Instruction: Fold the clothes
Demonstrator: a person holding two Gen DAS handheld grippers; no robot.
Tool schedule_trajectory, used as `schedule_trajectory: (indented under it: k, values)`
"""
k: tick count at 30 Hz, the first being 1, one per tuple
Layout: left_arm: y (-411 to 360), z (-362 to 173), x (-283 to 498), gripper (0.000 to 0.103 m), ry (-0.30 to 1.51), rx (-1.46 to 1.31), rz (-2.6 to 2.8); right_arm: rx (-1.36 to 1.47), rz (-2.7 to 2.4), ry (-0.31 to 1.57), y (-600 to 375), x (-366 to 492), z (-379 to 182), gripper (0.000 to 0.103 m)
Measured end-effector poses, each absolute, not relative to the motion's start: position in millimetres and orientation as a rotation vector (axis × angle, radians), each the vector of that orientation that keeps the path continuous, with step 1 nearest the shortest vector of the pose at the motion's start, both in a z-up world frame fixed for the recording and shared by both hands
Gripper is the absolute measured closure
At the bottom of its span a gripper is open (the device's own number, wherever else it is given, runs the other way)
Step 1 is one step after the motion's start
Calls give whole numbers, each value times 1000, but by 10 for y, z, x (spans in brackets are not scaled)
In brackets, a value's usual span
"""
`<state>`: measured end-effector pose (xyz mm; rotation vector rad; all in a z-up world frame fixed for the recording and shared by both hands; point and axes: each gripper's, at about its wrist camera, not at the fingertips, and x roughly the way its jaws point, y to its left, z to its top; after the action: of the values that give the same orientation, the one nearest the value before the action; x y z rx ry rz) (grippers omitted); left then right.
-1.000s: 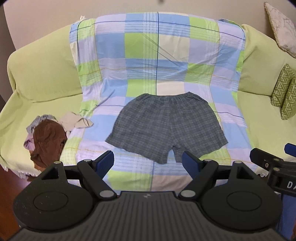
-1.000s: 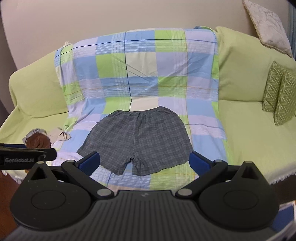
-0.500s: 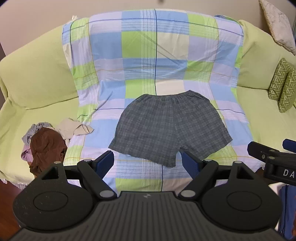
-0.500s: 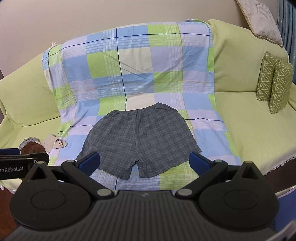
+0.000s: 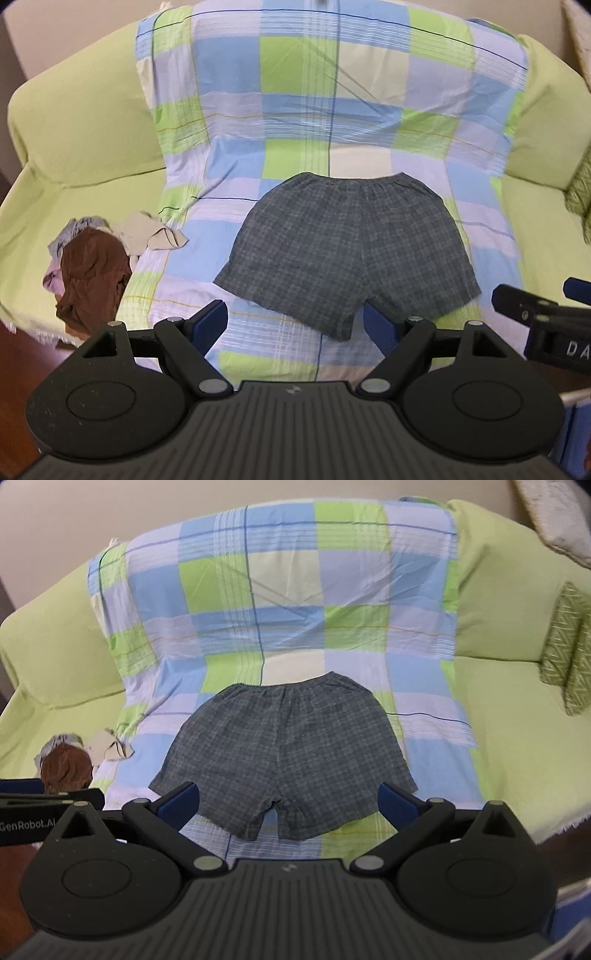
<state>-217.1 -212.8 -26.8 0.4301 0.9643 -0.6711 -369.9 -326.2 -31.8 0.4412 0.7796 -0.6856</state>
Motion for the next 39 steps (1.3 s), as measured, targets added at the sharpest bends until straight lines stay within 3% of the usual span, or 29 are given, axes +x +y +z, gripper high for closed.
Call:
schedule_trajectory:
  k: [11,13,23,28,29,33,36,39]
  values:
    - [-2874,-640,-2416,20,1070,343,-551,381,-526,862,-4453,-3754,-549,1]
    - [-3002,-808,-2452,14,1098,365,-557,395,-498,889,-4650,-3790,-654,1]
    - [-3664,-1637,-2638,12,1233,467,-586,601,-326,958,-5731,-3678,-1544,3]
    - [-4339,-2188,-2868,12,1197,404,-491,658,-172,1022,-6294,-3488,-2004,4]
    - [-4481,-2331,-2918,12,1194,386,-446,669,-140,1034,-6407,-3450,-2096,5]
    - [-4987,-2777,-3191,13,1161,335,-367,712,-15,1082,-6857,-3298,-2464,40]
    - [-5249,-2988,-3379,13,1116,407,-387,756,104,1139,-7133,-3271,-2889,43]
    - [-5511,-3200,-3566,13,1069,478,-406,779,173,1216,-7212,-3209,-3297,55]
